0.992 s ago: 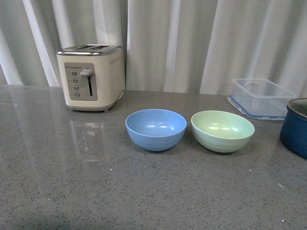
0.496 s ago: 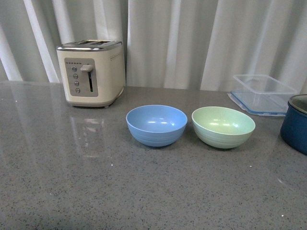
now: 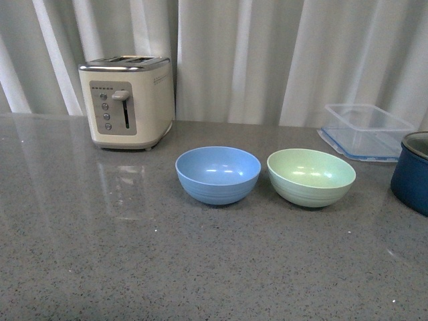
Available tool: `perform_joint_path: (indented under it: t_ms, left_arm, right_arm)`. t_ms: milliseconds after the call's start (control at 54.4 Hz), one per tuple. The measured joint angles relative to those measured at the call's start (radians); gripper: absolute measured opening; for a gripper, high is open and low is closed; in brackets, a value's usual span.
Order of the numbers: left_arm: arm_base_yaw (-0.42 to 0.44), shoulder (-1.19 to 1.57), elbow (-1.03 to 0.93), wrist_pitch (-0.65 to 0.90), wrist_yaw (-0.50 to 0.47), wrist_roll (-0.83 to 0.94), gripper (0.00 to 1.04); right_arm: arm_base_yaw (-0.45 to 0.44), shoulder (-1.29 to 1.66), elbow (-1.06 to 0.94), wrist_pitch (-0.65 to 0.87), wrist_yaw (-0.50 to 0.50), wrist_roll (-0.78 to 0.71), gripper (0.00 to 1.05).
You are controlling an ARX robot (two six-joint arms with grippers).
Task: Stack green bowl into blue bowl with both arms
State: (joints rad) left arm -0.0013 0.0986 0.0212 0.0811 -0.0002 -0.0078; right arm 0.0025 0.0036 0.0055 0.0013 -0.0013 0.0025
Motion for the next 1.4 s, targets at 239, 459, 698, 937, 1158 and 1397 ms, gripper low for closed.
perform_joint_path:
  t_ms: [239, 459, 698, 937, 1158, 1397]
  left_arm:
    - [0.000, -0.094, 0.000, -0.080, 0.000, 0.000, 0.04]
    - [0.000, -0.095, 0.000, -0.080, 0.000, 0.000, 0.36]
    - [0.000, -0.095, 0.000, -0.080, 0.000, 0.000, 0.77]
    - [0.000, -0.095, 0.000, -0.080, -0.001, 0.002, 0.97]
    - [0.000, -0.095, 0.000, -0.080, 0.000, 0.002, 0.98]
    - [0.000, -0.095, 0.000, -0.080, 0.000, 0.002, 0.98]
  right_arm:
    - [0.000, 0.000, 0.000, 0.000, 0.000, 0.000, 0.95]
    - [0.000, 0.000, 0.000, 0.000, 0.000, 0.000, 0.95]
    - [0.000, 0.000, 0.000, 0.000, 0.000, 0.000, 0.95]
    - [-0.022, 0.069, 0.049, -0.109, -0.144, -0.048, 0.95]
    - [0.108, 0.430, 0.229, 0.037, -0.147, -0.151, 0.95]
    - [0.196, 0.945, 0.550, 0.114, -0.108, -0.151, 0.95]
